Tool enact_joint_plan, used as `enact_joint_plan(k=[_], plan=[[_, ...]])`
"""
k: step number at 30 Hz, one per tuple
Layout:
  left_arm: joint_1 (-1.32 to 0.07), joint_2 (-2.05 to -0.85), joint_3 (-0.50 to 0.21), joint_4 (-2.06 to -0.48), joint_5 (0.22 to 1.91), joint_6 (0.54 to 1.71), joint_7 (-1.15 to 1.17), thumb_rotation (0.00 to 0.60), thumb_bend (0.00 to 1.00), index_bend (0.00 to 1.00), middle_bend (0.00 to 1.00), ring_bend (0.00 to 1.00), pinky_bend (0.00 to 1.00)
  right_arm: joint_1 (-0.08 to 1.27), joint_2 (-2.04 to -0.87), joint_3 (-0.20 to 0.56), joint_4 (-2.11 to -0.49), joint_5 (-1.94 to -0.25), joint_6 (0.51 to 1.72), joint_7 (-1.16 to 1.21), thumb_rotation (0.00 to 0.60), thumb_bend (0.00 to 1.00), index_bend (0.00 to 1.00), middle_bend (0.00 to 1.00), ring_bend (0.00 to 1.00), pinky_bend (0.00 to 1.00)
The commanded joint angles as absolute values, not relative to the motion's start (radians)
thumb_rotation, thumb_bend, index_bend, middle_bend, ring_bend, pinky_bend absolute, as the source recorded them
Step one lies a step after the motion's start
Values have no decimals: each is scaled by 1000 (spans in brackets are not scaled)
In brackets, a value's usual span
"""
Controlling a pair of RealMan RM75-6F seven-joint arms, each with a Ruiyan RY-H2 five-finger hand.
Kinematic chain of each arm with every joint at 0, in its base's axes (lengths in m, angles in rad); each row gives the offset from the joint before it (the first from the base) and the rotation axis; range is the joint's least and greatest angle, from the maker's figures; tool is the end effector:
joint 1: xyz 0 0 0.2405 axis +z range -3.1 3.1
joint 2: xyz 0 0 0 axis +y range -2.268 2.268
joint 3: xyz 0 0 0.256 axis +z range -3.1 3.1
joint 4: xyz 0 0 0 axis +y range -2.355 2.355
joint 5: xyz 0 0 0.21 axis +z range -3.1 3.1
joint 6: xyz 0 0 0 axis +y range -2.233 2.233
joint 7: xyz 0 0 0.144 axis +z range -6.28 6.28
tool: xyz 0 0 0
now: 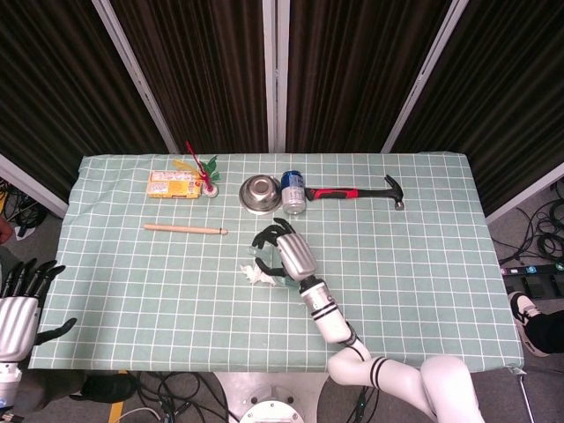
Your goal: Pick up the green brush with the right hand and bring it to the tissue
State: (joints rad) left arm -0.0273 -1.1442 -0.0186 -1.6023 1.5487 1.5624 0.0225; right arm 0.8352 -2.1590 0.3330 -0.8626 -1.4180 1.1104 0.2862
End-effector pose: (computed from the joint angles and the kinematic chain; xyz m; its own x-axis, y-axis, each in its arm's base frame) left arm -0.3120 0.1564 0.1552 0.4050 -0.0208 0.9141 0.9143 -0.0032 -0.4051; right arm -0.0608 -0.3419 -0.1276 -0.1355 -0.2556 0.9572 -0.8870 -0.3991 -0.2321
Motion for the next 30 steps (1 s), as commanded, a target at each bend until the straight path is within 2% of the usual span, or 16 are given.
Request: enact_joint_plan(k=[1, 5, 8, 10, 15, 18, 21, 25, 28, 30], plan=[[-27, -1143, -19, -1604, 1549, 1564, 23, 600, 0, 163, 120, 32, 53, 848, -2170, 335, -845, -1420, 1108, 292, 600, 332, 681, 602, 274, 117], [-23, -1142, -17, -1604, 1550, 1568, 21, 600, 0, 163, 120, 32, 53, 828, -2130, 322, -871, -1435, 1143, 308, 600, 333, 682, 602, 276, 117], [-20, -1143, -15, -1600, 1549, 1569, 13, 600, 0, 163, 120, 32, 53, 788, -2040, 304, -951, -1450, 1176, 297, 600, 333, 682, 603, 276, 117], [-19, -1143, -14, -1598, 1549, 1570, 8, 600, 0, 163, 120, 32, 53, 756, -1943, 282, -1036, -1453, 1169, 254, 600, 332, 681, 602, 276, 117], [-21, -1147, -17, -1592, 1552, 1570, 3, 600, 0, 163, 120, 32, 53, 691, -1670, 232, -1268, -1391, 1059, 77, 600, 333, 678, 596, 275, 117], [-26, -1149, -18, -1592, 1555, 1565, 6, 600, 0, 163, 120, 32, 53, 662, -1574, 210, -1331, -1338, 1010, 22, 600, 333, 674, 590, 273, 117], [-32, -1152, -19, -1594, 1559, 1561, 11, 600, 0, 163, 120, 32, 53, 645, -1540, 185, -1325, -1309, 975, 10, 600, 333, 657, 587, 262, 117], [-35, -1152, -20, -1598, 1562, 1559, 17, 600, 0, 163, 120, 32, 53, 643, -1556, 150, -1250, -1325, 957, 2, 600, 331, 609, 569, 227, 110], [-33, -1150, -20, -1601, 1560, 1561, 19, 600, 0, 163, 120, 32, 53, 648, -1579, 131, -1200, -1334, 942, -13, 600, 331, 510, 509, 186, 96], [-31, -1150, -19, -1602, 1557, 1561, 20, 600, 0, 163, 120, 32, 53, 650, -1588, 117, -1179, -1338, 925, -20, 600, 331, 403, 439, 147, 88]])
